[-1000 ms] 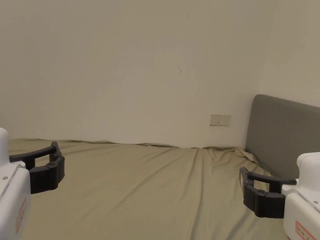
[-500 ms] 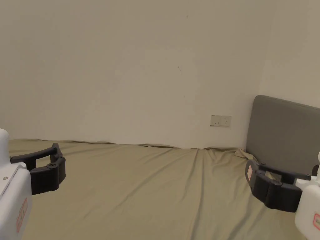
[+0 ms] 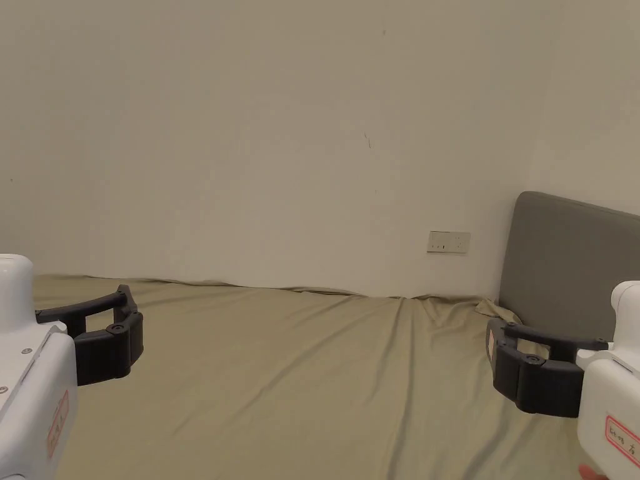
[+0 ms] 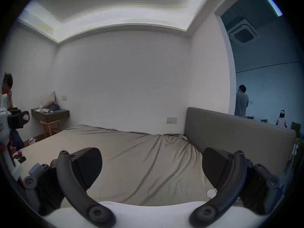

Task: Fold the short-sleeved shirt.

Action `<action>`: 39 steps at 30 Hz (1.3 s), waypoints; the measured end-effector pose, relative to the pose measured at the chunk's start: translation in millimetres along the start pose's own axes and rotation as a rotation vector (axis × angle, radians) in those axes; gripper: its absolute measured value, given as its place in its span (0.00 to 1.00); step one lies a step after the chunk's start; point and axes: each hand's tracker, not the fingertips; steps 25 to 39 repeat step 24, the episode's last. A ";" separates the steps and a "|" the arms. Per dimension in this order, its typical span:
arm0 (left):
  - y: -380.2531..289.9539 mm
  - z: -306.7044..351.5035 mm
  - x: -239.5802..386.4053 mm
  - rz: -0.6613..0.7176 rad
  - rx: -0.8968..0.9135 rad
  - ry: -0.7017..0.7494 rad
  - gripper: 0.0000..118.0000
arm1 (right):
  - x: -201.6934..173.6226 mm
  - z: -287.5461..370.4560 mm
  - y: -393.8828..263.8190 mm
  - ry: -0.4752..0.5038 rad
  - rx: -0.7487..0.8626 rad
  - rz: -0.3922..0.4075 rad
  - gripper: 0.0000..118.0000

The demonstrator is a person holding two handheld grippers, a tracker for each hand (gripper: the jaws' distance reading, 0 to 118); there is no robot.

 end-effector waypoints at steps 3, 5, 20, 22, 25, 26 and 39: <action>0.5 -1.5 -1.5 0.002 -0.001 0.003 1.00 | -0.8 3.4 6.3 -0.036 0.026 -0.050 1.00; 1.1 -2.2 -2.2 0.003 -0.001 0.005 1.00 | -0.6 5.2 8.7 -0.043 0.044 -0.046 1.00; -2.0 -4.2 -0.7 -0.004 -0.010 0.006 1.00 | -2.8 -9.2 -4.7 -0.033 0.085 -0.042 1.00; -3.5 -5.0 0.1 -0.013 -0.011 0.010 1.00 | -4.1 -9.7 -6.2 -0.028 0.085 -0.029 1.00; -4.2 -5.7 0.0 -0.009 -0.015 0.005 1.00 | -4.9 -10.0 -7.6 -0.016 0.077 -0.025 1.00; -4.2 -5.7 0.0 -0.009 -0.015 0.005 1.00 | -4.9 -10.0 -7.6 -0.016 0.077 -0.025 1.00; -4.2 -5.7 0.0 -0.009 -0.015 0.005 1.00 | -4.9 -10.0 -7.6 -0.016 0.077 -0.025 1.00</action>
